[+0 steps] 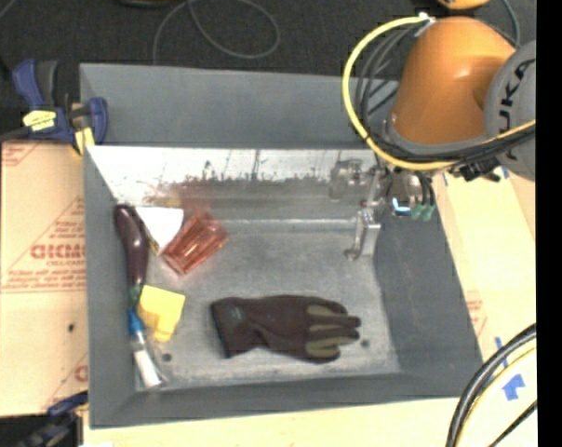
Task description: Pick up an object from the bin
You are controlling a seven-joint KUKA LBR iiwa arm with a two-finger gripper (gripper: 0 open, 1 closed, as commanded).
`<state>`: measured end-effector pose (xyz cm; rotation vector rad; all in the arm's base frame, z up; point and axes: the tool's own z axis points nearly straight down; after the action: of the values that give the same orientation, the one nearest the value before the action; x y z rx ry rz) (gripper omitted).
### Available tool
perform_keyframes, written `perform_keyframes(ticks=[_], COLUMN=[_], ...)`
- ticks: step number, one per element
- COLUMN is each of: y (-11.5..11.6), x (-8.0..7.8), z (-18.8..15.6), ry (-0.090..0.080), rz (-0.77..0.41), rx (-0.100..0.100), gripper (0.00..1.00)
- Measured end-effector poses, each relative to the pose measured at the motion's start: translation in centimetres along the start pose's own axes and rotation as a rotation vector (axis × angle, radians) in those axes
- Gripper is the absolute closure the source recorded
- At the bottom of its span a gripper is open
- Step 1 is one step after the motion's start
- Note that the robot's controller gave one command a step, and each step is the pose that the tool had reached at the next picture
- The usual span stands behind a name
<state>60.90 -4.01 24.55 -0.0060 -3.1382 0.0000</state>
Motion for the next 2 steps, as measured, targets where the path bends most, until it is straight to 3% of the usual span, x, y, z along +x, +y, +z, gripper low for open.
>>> perform_keyframes(ticks=[1, 2], y=[0.0, 1.9], x=[-0.1, 0.4], z=[-0.5, 2.8], ry=[-0.008, -0.012], rz=[0.000, -0.070], rx=[0.001, 0.002], gripper=[0.00, 0.00])
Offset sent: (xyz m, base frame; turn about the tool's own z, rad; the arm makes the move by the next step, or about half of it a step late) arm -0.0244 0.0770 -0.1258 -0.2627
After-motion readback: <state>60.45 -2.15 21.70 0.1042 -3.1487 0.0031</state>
